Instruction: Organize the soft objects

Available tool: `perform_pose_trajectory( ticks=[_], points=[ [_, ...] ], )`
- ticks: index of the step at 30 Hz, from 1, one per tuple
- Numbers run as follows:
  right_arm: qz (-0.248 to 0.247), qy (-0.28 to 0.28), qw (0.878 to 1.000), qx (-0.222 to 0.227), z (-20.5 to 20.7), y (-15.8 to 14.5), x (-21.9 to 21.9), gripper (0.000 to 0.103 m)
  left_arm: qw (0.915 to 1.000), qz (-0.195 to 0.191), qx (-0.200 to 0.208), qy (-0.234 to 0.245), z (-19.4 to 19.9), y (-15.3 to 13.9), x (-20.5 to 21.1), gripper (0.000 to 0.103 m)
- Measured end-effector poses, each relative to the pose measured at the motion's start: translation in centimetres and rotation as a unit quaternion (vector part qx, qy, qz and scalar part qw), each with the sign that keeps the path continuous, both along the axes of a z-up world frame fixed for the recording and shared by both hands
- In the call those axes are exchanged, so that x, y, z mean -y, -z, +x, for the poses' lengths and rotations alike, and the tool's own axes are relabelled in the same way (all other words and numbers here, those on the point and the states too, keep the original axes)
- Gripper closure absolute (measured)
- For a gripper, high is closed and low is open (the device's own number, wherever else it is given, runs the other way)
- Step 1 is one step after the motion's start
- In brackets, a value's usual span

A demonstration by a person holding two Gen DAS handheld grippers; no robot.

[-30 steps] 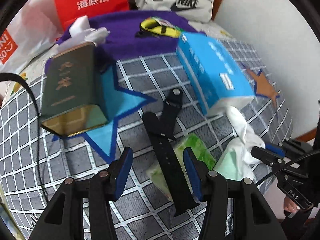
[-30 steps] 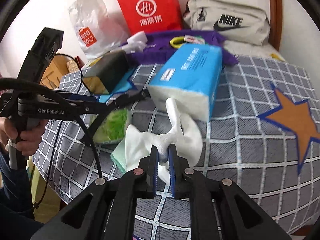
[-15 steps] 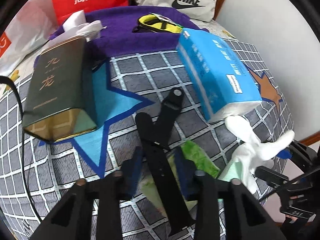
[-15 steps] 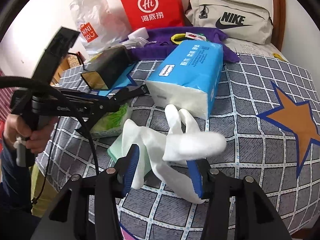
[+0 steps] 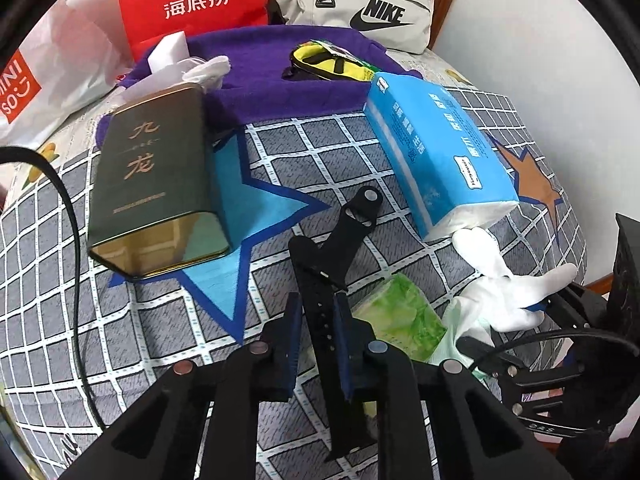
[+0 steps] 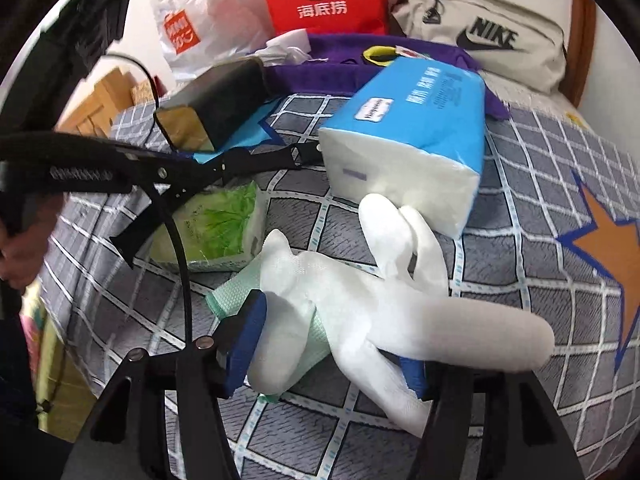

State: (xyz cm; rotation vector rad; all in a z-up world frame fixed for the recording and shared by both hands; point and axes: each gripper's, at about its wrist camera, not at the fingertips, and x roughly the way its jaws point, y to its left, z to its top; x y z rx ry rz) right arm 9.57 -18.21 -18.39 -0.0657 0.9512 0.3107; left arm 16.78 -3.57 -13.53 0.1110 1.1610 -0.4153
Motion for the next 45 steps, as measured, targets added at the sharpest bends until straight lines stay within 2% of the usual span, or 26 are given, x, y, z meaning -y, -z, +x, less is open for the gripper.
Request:
perform_pose_trajectory(
  ticks=[2,3,4,5,11,14,16,17,18,19,23,25,26,28,29,33,41,45],
  points=[
    [-0.027,-0.001,1.0,0.014,-0.3,0.0,-0.4,0.063,1.0,-0.003,0.001,-0.002,-0.2,-0.1,-0.4,0.089],
    [-0.032,-0.001,0.999,0.017,-0.4,0.0,-0.5,0.067,1.0,-0.004,0.002,-0.002,-0.3,-0.2,-0.6,0.09],
    [-0.03,-0.005,0.999,0.016,-0.5,-0.2,-0.4,0.081,1.0,-0.007,0.004,-0.003,-0.4,-0.3,-1.0,0.09],
    [-0.025,-0.006,1.0,0.014,-0.5,-0.2,-0.3,0.086,0.9999,-0.009,0.005,-0.006,-0.5,-0.3,-1.3,0.09],
    [-0.01,-0.017,0.999,0.029,-1.6,-1.9,0.2,0.087,0.9997,-0.016,-0.007,-0.017,-0.7,0.5,-2.9,0.09],
    [-0.006,-0.018,0.999,0.038,-2.0,-3.0,0.3,0.087,0.9974,-0.064,-0.019,-0.027,-0.5,0.0,-3.7,0.09],
    [-0.007,-0.014,0.999,0.039,-1.9,-3.1,0.4,0.087,0.9954,-0.089,-0.027,-0.026,-0.3,-0.4,-3.5,0.077],
    [-0.008,-0.012,0.999,0.036,-1.9,-3.1,0.5,0.087,0.9955,-0.087,-0.025,-0.027,-0.3,-0.6,-3.2,0.063],
    [-0.008,-0.01,0.999,0.034,-1.8,-3.0,0.6,0.087,0.9964,-0.078,-0.02,-0.026,-0.3,-0.6,-2.7,0.054],
    [-0.008,-0.008,0.999,0.034,-1.8,-3.0,0.7,0.087,0.9979,-0.059,-0.013,-0.023,-0.5,-0.6,-1.9,0.054],
    [-0.003,-0.001,1.0,0.027,-1.8,-2.7,1.1,0.087,0.9998,0.001,-0.018,-0.008,-1.0,0.8,0.0,0.054],
    [-0.004,-0.002,1.0,0.025,-2.0,-2.6,1.2,0.087,0.9997,0.017,-0.019,-0.003,-1.0,1.6,0.7,0.054],
    [-0.004,-0.001,1.0,0.025,-2.0,-2.5,1.3,0.087,0.9997,0.014,-0.018,-0.001,-1.0,1.7,0.8,0.054],
    [0.0,-0.001,1.0,0.022,-1.9,-2.4,1.4,0.087,0.9999,0.005,-0.014,0.005,-0.9,1.8,0.8,0.063],
    [0.001,0.0,1.0,0.023,-2.0,-2.3,1.3,0.087,0.9997,-0.008,-0.019,0.01,-0.8,1.9,0.8,0.075],
    [0.003,0.0,1.0,0.024,-2.1,-2.3,1.4,0.087,0.9996,-0.017,-0.018,0.009,-0.8,1.2,0.2,0.086],
    [0.011,0.001,1.0,0.028,-2.2,-2.6,1.7,0.087,0.9999,-0.015,-0.007,-0.002,-0.9,0.2,-1.5,0.089],
    [0.008,-0.003,0.999,0.032,-2.4,-3.0,1.5,0.087,0.9991,-0.042,-0.008,-0.005,-1.4,-0.3,-2.6,0.09]
  ],
)
